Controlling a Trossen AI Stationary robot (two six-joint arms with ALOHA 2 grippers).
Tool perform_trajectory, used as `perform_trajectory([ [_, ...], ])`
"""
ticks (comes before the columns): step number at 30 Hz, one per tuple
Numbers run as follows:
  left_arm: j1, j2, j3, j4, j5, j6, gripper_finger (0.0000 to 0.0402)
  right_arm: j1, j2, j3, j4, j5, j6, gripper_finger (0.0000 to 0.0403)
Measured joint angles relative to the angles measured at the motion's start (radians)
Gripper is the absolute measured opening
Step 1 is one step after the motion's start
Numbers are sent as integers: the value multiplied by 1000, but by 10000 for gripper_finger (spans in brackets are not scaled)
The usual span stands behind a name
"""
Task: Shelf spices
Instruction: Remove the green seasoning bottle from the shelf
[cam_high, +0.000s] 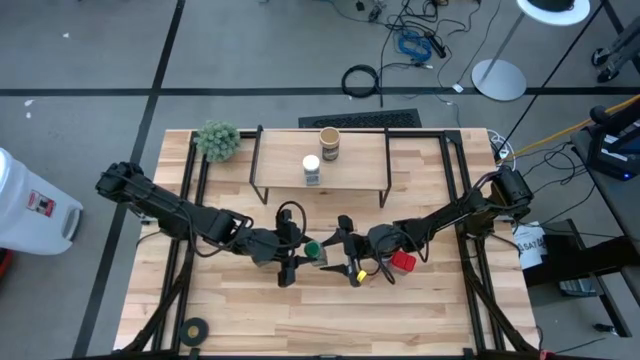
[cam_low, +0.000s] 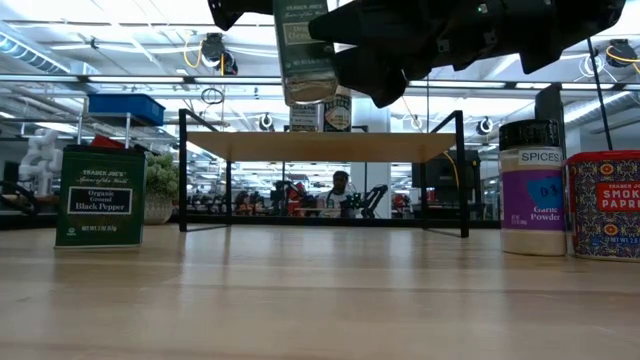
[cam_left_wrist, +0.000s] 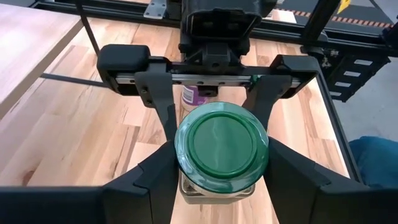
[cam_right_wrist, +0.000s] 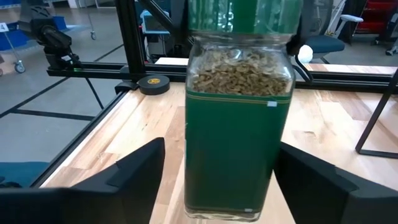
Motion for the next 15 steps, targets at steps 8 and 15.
perform_trajectory([
  [8,-10,0,0,-32,8,-5,203,0,0,0,-7,17,0,288],
  [15,-35,0,0,-68,0,-33,203,0,0,1,-42,53,-5,288],
])
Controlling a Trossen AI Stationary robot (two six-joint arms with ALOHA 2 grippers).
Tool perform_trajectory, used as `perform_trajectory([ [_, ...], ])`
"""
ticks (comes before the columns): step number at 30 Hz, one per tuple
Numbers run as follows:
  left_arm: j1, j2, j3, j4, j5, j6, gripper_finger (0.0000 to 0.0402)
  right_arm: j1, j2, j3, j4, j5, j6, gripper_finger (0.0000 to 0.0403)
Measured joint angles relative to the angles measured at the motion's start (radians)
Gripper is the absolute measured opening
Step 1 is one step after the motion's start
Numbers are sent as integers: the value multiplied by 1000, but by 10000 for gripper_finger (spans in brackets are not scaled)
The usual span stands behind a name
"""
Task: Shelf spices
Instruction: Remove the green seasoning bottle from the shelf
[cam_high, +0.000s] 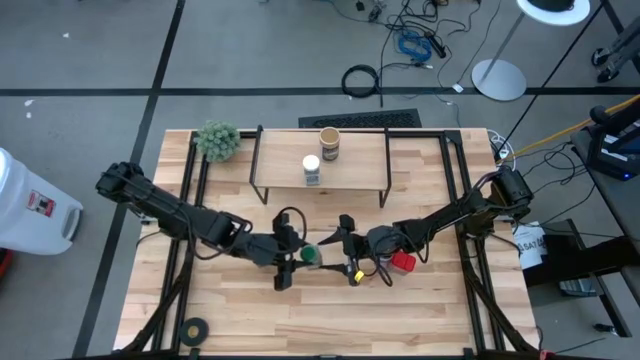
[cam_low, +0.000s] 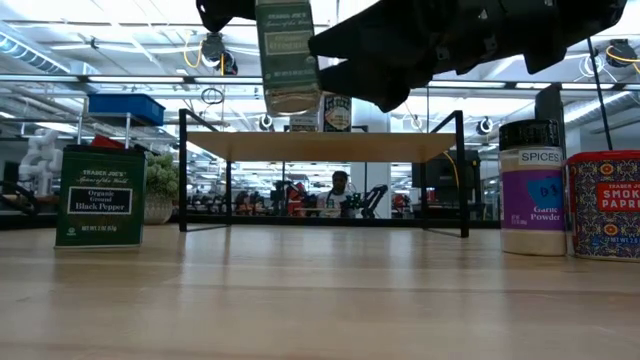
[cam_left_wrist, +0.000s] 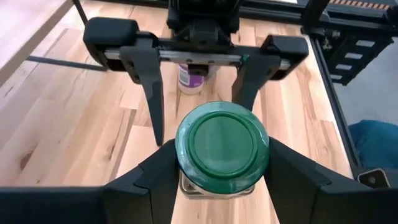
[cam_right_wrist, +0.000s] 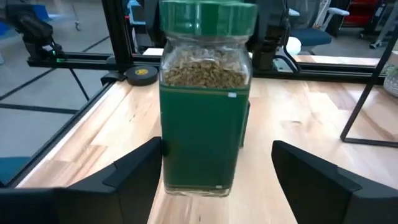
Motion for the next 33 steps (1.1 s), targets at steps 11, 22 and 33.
perform_trajectory([
  [11,-48,0,0,-93,-50,-77,203,1,-61,0,-112,7,2,288],
  [22,-80,-1,-55,-164,-141,-169,203,34,-82,0,-175,5,-22,288],
  [33,-80,0,-85,-219,-165,-207,203,32,-82,0,-189,6,-22,288],
])
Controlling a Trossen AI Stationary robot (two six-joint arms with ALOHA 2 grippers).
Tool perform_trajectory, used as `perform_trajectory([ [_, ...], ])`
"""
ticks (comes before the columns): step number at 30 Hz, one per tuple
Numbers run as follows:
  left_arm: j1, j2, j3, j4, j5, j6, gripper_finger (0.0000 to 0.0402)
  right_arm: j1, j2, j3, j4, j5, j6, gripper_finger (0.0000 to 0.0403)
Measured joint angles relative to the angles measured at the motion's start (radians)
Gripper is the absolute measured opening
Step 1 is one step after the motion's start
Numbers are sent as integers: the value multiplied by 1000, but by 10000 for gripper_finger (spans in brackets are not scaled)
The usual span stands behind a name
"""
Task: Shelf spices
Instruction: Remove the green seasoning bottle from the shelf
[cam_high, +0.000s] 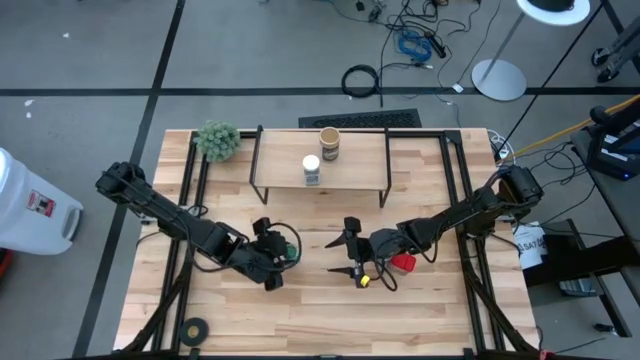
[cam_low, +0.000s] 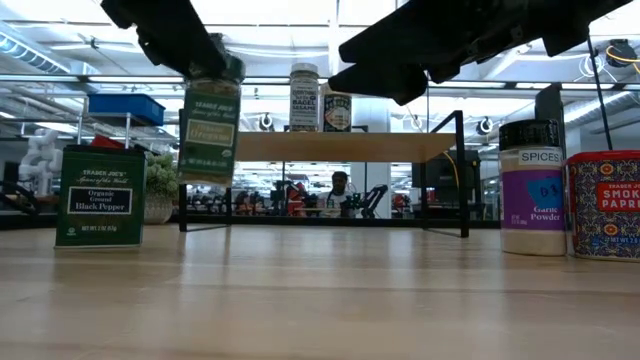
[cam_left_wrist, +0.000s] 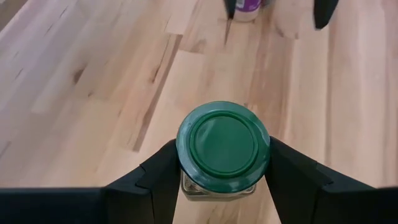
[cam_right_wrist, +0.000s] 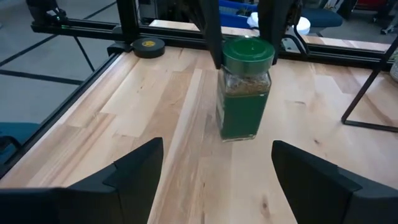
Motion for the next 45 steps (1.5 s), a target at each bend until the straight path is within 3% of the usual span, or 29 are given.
perform_trajectory([
  [14,-2,128,0,-8,-9,0,203,1,0,0,-4,0,0,288],
  [36,-4,132,2,-85,-13,-21,203,1,0,0,-17,-1,8,288],
  [45,-4,132,2,-122,23,-25,241,1,1,0,-17,-1,8,288],
])
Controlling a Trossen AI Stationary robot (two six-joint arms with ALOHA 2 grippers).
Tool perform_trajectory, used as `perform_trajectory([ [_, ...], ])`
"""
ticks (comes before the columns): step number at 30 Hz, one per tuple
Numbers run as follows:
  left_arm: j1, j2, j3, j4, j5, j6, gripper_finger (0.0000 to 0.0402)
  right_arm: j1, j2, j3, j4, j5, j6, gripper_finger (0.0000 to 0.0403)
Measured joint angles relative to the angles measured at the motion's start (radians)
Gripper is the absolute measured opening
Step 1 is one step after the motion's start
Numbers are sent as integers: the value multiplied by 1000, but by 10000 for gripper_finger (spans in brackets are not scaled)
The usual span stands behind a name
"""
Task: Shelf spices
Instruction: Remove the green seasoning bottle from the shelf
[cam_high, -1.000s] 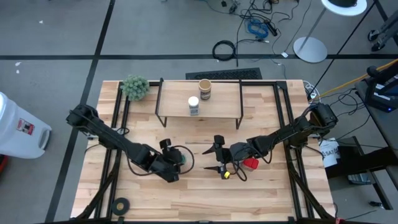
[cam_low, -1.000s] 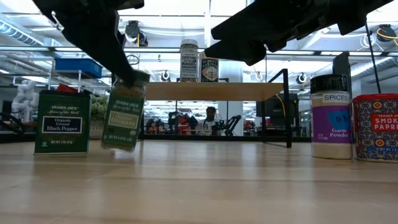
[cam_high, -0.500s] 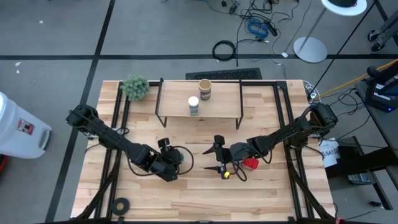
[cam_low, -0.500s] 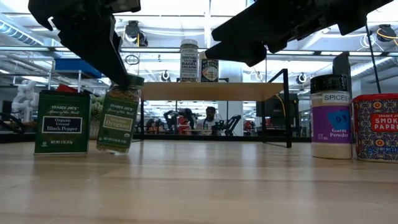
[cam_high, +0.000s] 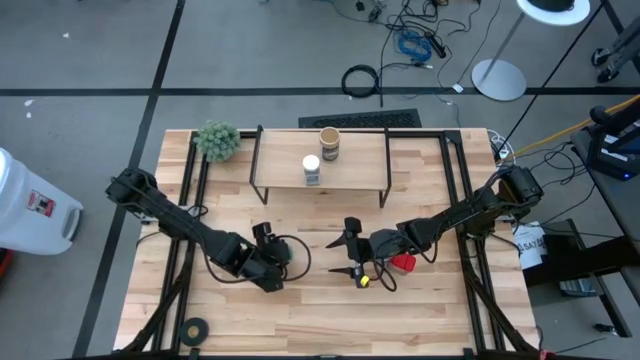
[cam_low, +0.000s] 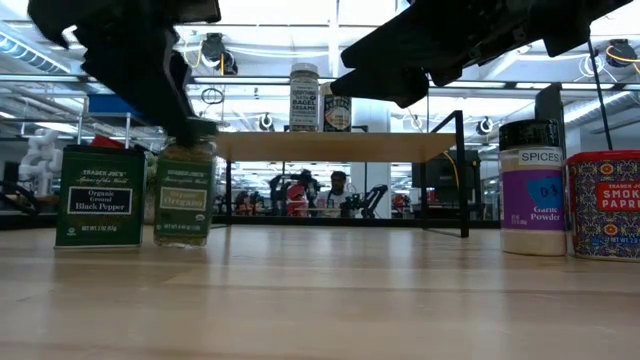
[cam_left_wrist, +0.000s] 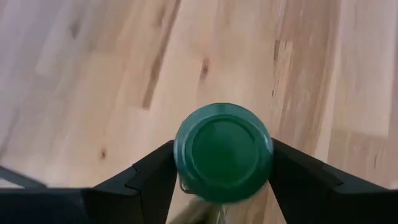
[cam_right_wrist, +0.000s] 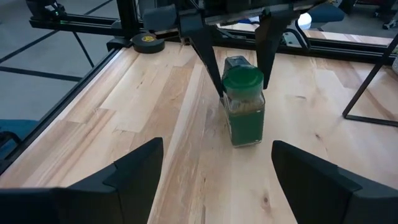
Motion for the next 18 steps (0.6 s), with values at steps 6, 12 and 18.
perform_trajectory([
  [6,0,3,-2,-33,45,-1,247,0,0,0,0,0,0,288],
  [12,1,3,-2,-24,46,-1,248,0,0,0,0,0,0,288],
  [18,1,3,-2,-24,26,-1,249,0,0,0,0,0,0,288],
])
